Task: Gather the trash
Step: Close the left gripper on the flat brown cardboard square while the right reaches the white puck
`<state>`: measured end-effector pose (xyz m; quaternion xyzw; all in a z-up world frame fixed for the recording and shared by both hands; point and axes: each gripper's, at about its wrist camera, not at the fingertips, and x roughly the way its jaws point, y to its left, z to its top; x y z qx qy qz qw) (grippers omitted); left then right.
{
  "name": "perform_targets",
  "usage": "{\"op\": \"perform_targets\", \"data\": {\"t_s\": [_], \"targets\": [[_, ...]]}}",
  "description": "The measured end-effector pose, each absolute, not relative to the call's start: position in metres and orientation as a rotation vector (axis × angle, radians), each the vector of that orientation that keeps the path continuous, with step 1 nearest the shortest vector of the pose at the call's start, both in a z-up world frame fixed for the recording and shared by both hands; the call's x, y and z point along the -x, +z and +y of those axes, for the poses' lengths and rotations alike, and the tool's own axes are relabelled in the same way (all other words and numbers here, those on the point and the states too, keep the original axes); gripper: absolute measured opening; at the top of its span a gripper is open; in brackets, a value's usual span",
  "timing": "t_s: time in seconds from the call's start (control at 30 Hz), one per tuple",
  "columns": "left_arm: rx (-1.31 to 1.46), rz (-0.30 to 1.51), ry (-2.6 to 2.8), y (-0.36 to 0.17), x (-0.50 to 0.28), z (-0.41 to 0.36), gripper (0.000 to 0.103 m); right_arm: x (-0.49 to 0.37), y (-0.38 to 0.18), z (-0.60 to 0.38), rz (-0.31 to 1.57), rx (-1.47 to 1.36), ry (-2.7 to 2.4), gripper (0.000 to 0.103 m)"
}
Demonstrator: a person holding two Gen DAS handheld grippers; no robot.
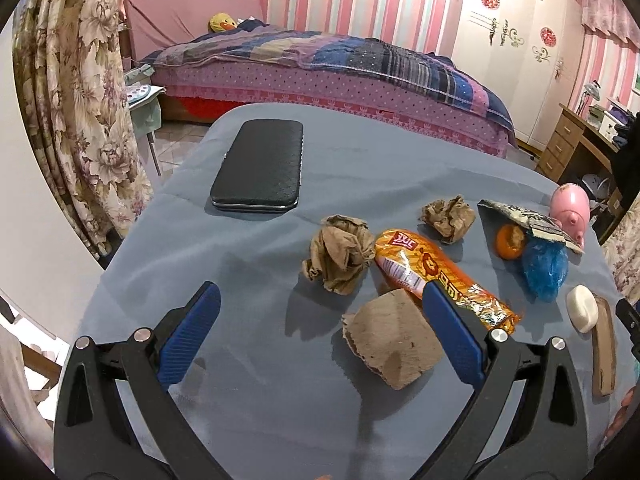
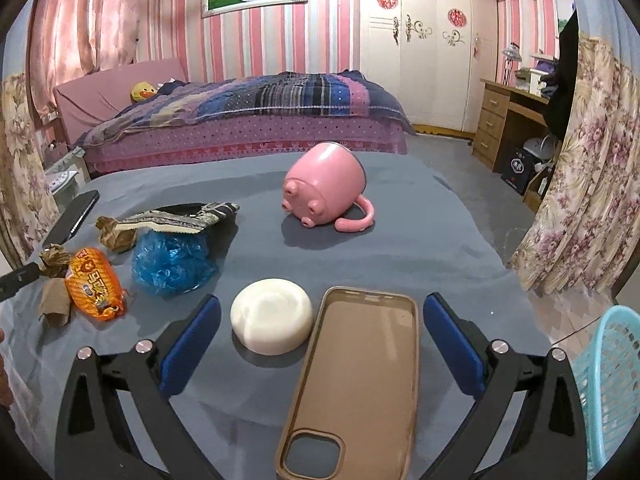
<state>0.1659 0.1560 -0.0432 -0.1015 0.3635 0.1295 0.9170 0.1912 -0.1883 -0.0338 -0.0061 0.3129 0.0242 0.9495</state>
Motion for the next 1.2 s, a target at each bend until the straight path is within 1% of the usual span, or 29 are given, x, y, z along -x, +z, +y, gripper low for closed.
{"op": "perform_targets", "data": {"t_s": [0.3,0.5,0.7,0.83,0.9,0.97,1.0,1.03,1.07,1.1,1.13,1.2], "targets": [[0.198,0.773,0.235,-0.045,-0.165,0.159,0.098,-0.192,-0.031,-0.192,0.646,-0.033,0.048,0.099],[0.209,0.803,0.126,-0.049,-0.165,0.146,0.098,-0.194,-0.033,-0.199,0.636,0.013,-0.022,0.099],[0.155,0.864,0.073,-0.064,-0.179,0.12,0.097,-0.196,-0.033,-0.207,0.64,-0.039,-0.001,0.099],[0.202,0.892,0.058,-0.073,-0.185,0.122,0.095,-0.197,-0.034,-0.209,0.638,-0.019,-0.01,0.099],[0.184,0.88,0.054,-0.072,-0.185,0.12,0.087,-0.198,-0.035,-0.209,0.638,-0.014,-0.016,0.099],[0.198,0.878,0.027,-0.07,-0.184,0.12,0.07,-0.198,-0.035,-0.21,0.639,-0.016,-0.014,0.099],[0.209,0.879,0.011,-0.068,-0.183,0.121,0.067,-0.198,-0.035,-0.21,0.641,-0.016,-0.011,0.099],[0.209,0.882,0.008,-0.067,-0.182,0.12,0.058,-0.198,-0.036,-0.21,0.642,-0.016,-0.007,0.099],[0.205,0.887,0.007,-0.065,-0.181,0.119,0.054,-0.198,-0.036,-0.209,0.644,-0.017,0.001,0.099],[0.201,0.889,0.006,-0.064,-0.181,0.119,0.054,-0.198,-0.036,-0.208,0.644,-0.017,0.006,0.099],[0.194,0.886,0.005,-0.061,-0.179,0.119,0.046,-0.198,-0.037,-0.206,0.645,-0.016,0.021,0.099],[0.172,0.877,0.002,-0.052,-0.174,0.117,0.04,-0.198,-0.038,-0.2,0.647,-0.003,0.045,0.099]]}}
